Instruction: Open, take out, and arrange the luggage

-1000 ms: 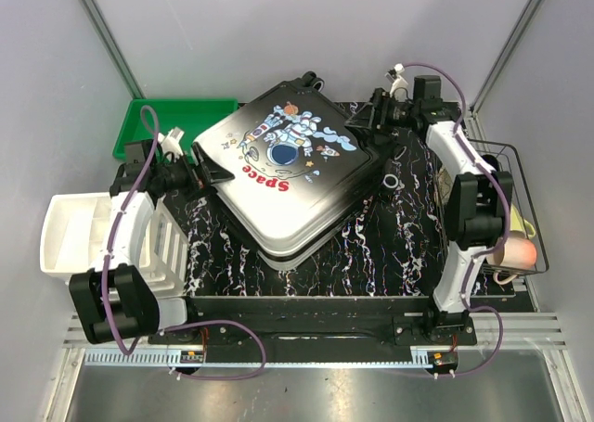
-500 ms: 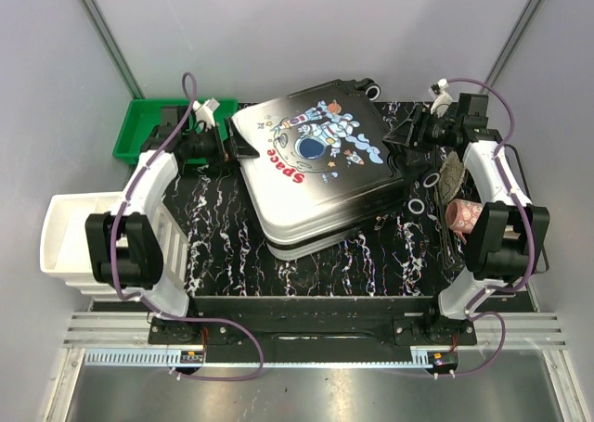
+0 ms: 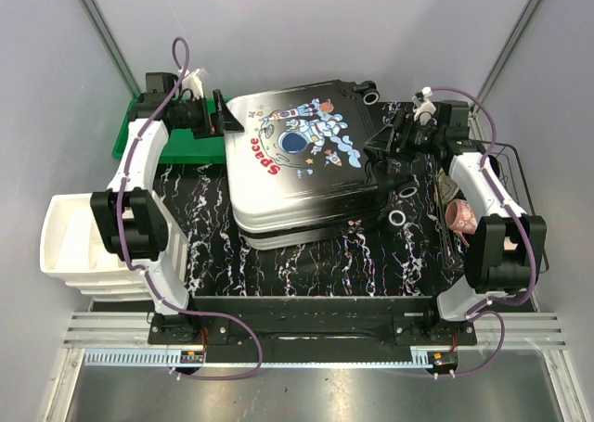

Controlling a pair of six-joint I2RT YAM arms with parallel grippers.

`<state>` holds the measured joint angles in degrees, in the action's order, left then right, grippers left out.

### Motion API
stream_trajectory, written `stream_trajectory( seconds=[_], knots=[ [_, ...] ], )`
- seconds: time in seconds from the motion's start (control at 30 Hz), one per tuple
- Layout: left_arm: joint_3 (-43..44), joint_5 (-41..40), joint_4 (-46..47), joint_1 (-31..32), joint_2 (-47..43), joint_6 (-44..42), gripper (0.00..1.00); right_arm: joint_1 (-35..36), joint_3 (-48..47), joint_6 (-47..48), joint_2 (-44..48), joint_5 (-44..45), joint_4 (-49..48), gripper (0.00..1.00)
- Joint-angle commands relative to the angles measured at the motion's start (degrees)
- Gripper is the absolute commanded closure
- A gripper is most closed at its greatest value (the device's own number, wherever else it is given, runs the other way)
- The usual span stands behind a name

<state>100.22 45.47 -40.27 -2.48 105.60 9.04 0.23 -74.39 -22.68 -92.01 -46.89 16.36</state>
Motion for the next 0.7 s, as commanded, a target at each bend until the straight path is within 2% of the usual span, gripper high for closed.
stream_trajectory(
  seconds=[0.0, 0.1, 0.13, 0.17, 0.23, 0.27, 0.3, 0.33, 0.37, 0.47, 0.53, 0.67],
  knots=[
    [4.4, 1.9, -3.0, -0.1, -6.4, -8.6, 0.03, 5.6, 2.5, -4.5, 3.8, -5.1, 4.3, 0.13],
    [-1.5, 1.3, -5.0, -0.1, -14.4, -14.5, 0.01, 4.5, -1.9, 2.3, 5.1, -1.3, 9.0, 0.11],
    [-3.1, 1.3, -5.6, 0.1, -16.5, -16.2, 0.01, 4.5, -3.3, 8.2, 5.2, 1.5, 11.5, 0.10],
    [-5.6, 0.9, -6.3, 0.2, -20.2, -19.6, 0.01, 4.5, -5.1, 11.0, 6.0, 3.4, 15.4, 0.05],
    [-7.8, 0.7, -9.1, 0.7, -23.8, -23.2, 0.01, 3.6, -4.7, 17.7, 8.5, 5.9, 17.2, 0.00],
    [-9.8, 0.0, -10.0, 1.2, -27.0, -24.9, 0.01, 3.3, -3.9, 20.8, 11.5, 5.3, 19.3, 0.00],
    [-10.7, -0.4, -13.0, 1.7, -28.5, -30.2, 0.01, 2.6, -3.9, 24.1, 12.9, 4.3, 21.1, 0.00],
    [-11.8, -1.7, -14.3, 3.7, -29.9, -32.6, 0.01, 2.6, -4.3, 30.3, 14.4, 3.0, 23.3, 0.00],
    [-14.1, -4.2, -15.6, 4.8, -32.6, -37.6, 0.01, 2.7, -5.2, 32.6, 17.0, 1.9, 28.5, 0.00],
    [-19.7, -7.6, -19.7, 8.9, -37.2, -43.7, 0.01, 2.7, -4.0, 35.6, 22.7, -2.0, 35.6, 0.05],
    [-22.3, -9.4, -20.8, 10.4, -38.6, -44.6, 0.01, 3.6, -0.9, 37.0, 26.2, -5.3, 37.6, 0.11],
    [-28.7, -14.6, -20.6, 10.6, -39.7, -45.0, 0.05, 9.3, 8.8, 38.1, 32.9, -4.8, 38.1, 0.23]
  ],
)
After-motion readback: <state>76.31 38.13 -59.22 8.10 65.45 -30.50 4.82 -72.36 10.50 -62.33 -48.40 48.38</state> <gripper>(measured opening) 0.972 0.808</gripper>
